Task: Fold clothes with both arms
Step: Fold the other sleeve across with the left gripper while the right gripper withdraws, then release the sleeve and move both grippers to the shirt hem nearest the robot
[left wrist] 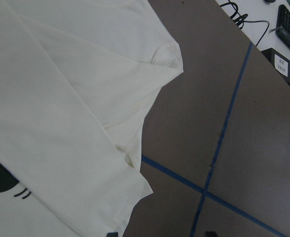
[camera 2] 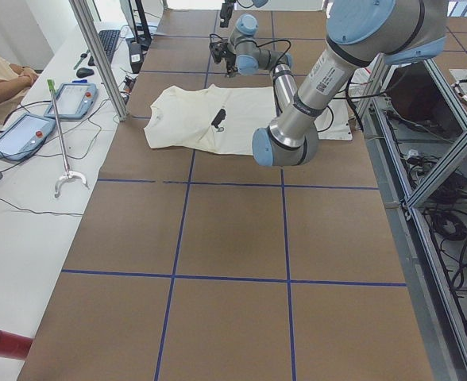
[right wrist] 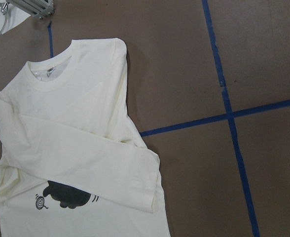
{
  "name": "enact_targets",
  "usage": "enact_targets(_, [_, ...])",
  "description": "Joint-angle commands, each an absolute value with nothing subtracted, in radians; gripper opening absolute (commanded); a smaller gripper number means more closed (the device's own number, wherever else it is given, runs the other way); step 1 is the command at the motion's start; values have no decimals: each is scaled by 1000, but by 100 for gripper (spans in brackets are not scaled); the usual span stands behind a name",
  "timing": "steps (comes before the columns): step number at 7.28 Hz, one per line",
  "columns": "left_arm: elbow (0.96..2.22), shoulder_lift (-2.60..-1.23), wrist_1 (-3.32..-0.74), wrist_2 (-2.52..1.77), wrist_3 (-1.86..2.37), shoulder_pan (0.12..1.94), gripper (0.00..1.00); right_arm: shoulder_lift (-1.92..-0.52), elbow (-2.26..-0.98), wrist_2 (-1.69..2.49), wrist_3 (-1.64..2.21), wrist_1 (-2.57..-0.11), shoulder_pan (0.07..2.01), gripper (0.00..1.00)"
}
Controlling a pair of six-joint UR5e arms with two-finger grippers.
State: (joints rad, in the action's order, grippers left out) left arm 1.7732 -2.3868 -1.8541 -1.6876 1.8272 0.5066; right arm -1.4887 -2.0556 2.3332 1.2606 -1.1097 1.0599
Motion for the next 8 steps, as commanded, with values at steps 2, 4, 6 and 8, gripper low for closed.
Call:
enact_targets(2, [1960, -2259, -1739, -1689, 1624, 522, 92, -1502, -2140, 2149, 1513, -1109, 790, 98])
enact_targets(4, [2086, -2113, -1733, -1692, 1543, 537, 91, -1535, -2155, 1843, 1658, -1115, 494, 94])
enact_targets(6, [2118, -2032, -1736, -1788, 1496, 564, 86, -1554, -2154, 1439, 1773, -1225, 192, 91])
enact_targets(8, [2126, -2019, -1735, -1787, 1497, 568, 88, -1560, -2103, 1347, 1851, -1256, 77, 87])
